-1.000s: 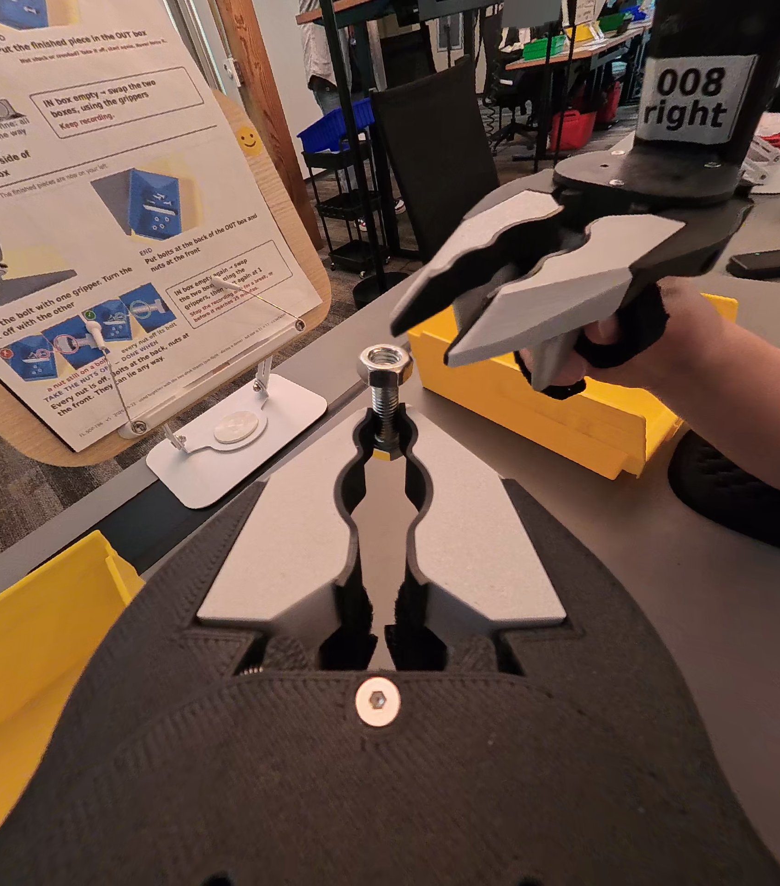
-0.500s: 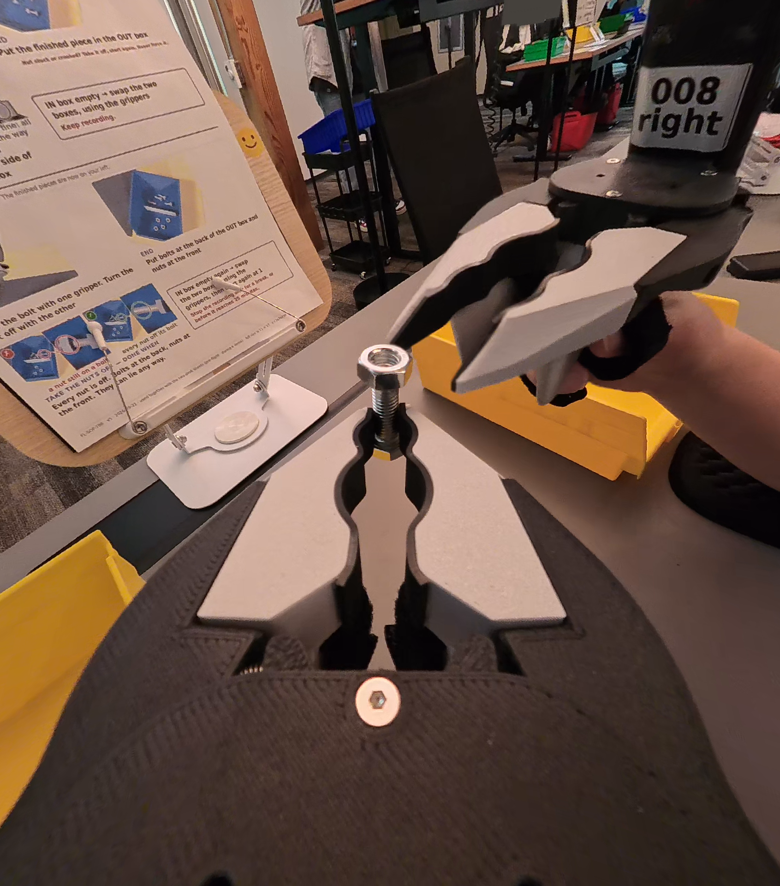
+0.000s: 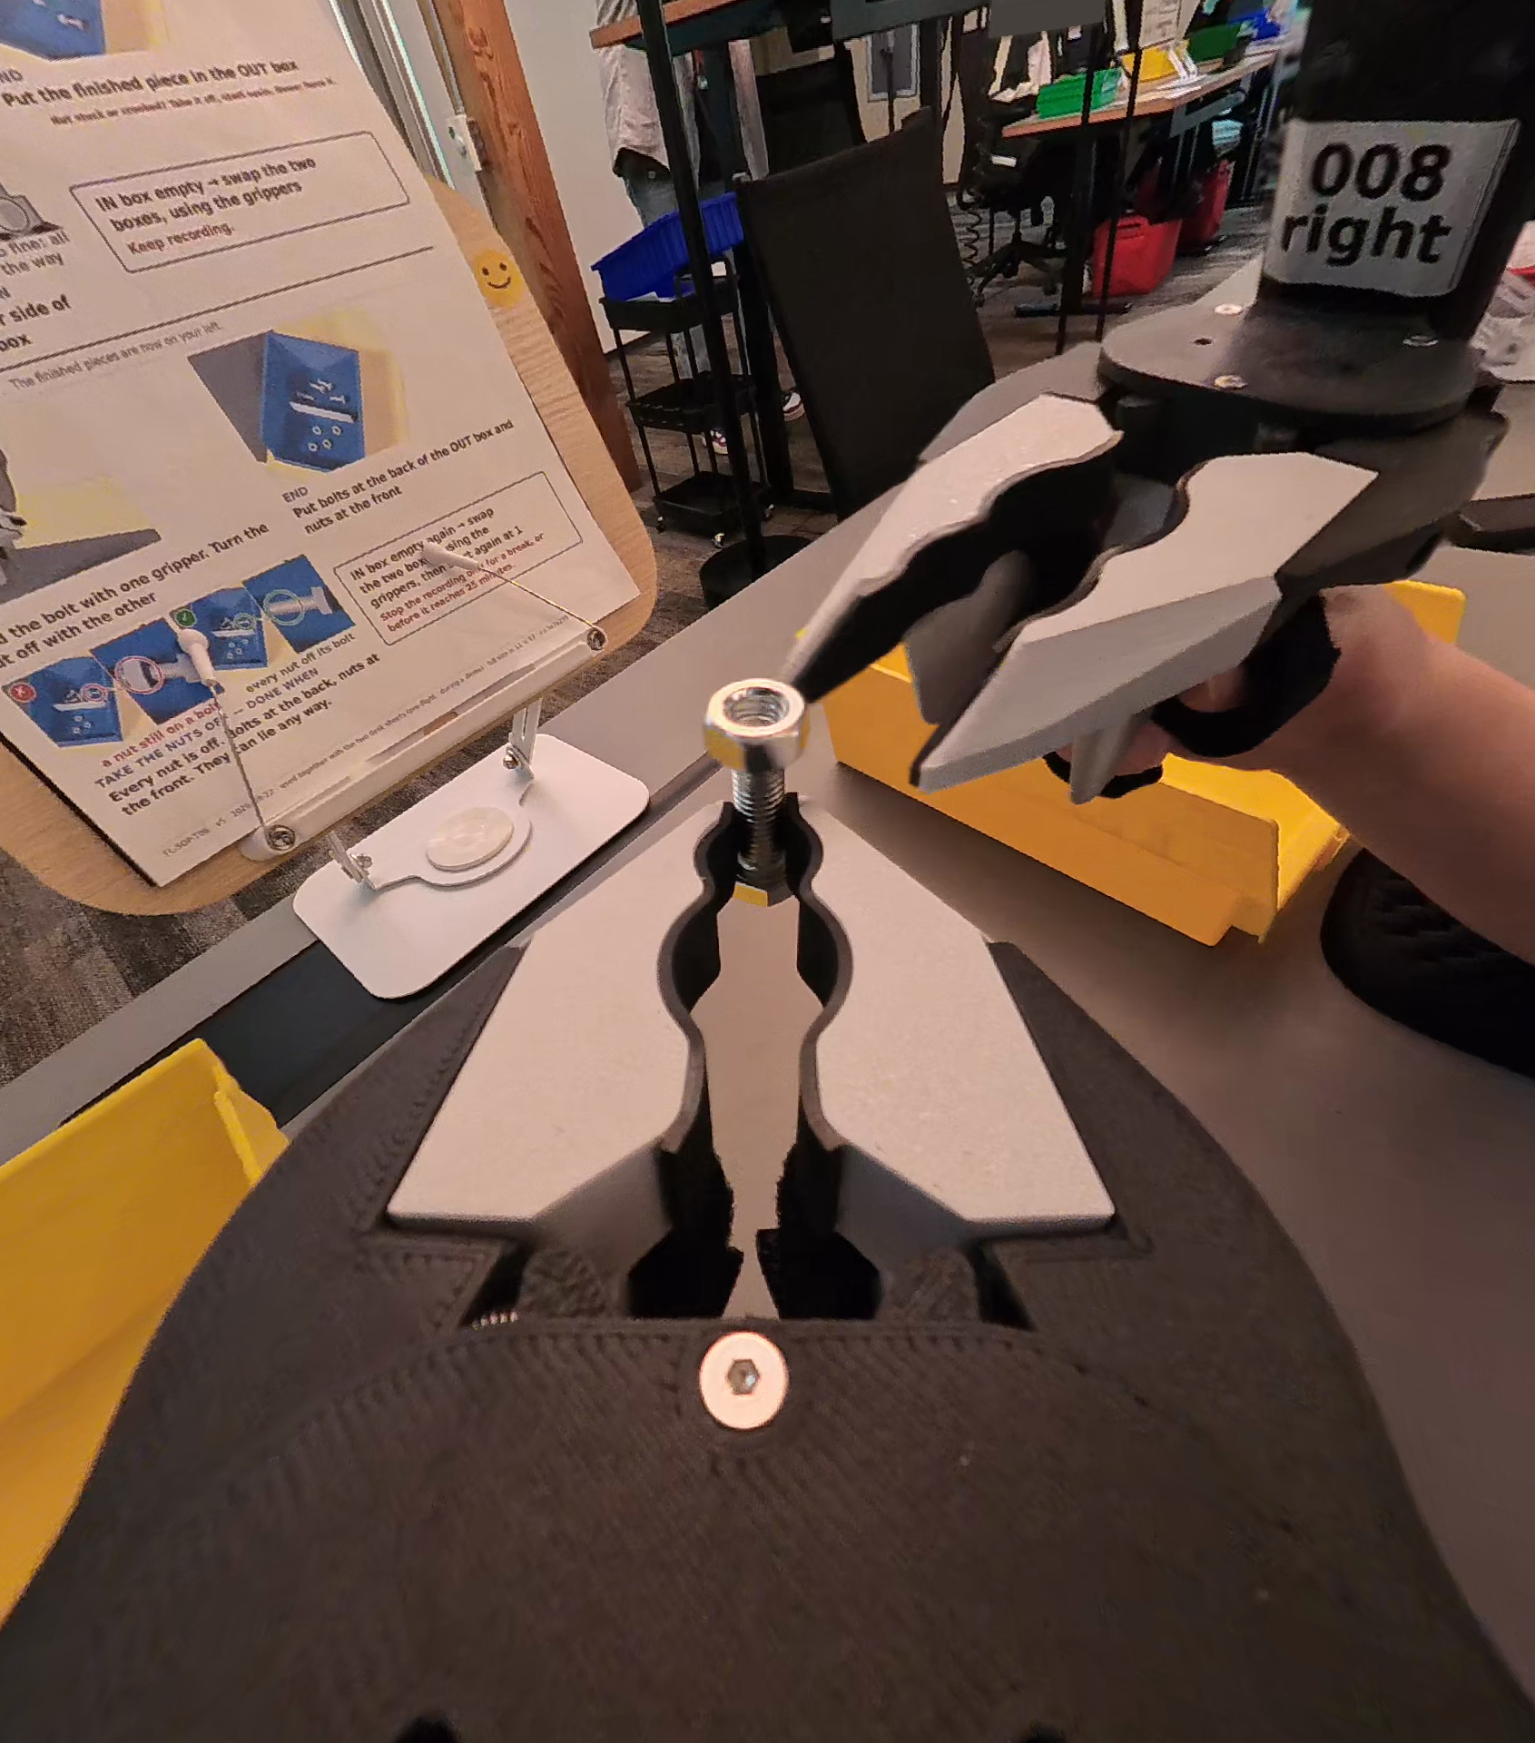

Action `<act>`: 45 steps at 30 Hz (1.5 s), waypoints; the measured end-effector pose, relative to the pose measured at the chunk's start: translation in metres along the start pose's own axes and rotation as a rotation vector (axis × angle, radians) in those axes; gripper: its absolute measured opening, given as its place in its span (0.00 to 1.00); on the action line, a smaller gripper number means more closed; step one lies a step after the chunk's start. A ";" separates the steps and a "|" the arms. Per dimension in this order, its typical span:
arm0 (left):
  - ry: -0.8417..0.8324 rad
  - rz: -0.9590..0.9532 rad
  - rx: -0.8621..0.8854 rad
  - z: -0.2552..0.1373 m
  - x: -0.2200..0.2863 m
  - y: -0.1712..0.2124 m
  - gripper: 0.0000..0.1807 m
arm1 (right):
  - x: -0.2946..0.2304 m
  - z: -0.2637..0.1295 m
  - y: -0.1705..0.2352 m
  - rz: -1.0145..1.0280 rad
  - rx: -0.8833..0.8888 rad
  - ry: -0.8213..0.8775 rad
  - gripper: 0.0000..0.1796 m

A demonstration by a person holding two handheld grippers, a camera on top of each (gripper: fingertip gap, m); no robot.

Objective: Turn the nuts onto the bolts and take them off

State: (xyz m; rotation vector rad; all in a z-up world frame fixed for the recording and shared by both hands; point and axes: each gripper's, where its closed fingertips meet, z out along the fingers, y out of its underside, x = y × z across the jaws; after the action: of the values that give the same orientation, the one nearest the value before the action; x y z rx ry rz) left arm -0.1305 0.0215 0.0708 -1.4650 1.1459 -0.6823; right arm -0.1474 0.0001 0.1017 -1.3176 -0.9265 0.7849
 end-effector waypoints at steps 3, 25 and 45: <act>0.009 -0.016 0.008 -0.001 -0.001 -0.001 0.04 | 0.001 -0.002 -0.003 0.007 0.013 0.004 0.12; 0.008 -0.013 0.008 -0.001 0.000 -0.001 0.04 | -0.003 -0.004 -0.004 -0.004 0.019 -0.022 0.06; 0.014 -0.003 -0.001 0.000 0.003 0.000 0.04 | -0.001 0.000 0.003 -0.011 -0.011 -0.009 0.17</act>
State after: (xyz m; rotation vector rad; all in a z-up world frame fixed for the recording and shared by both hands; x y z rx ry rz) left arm -0.1291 0.0190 0.0705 -1.4656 1.1551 -0.6945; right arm -0.1484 -0.0007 0.0990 -1.3185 -0.9460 0.7791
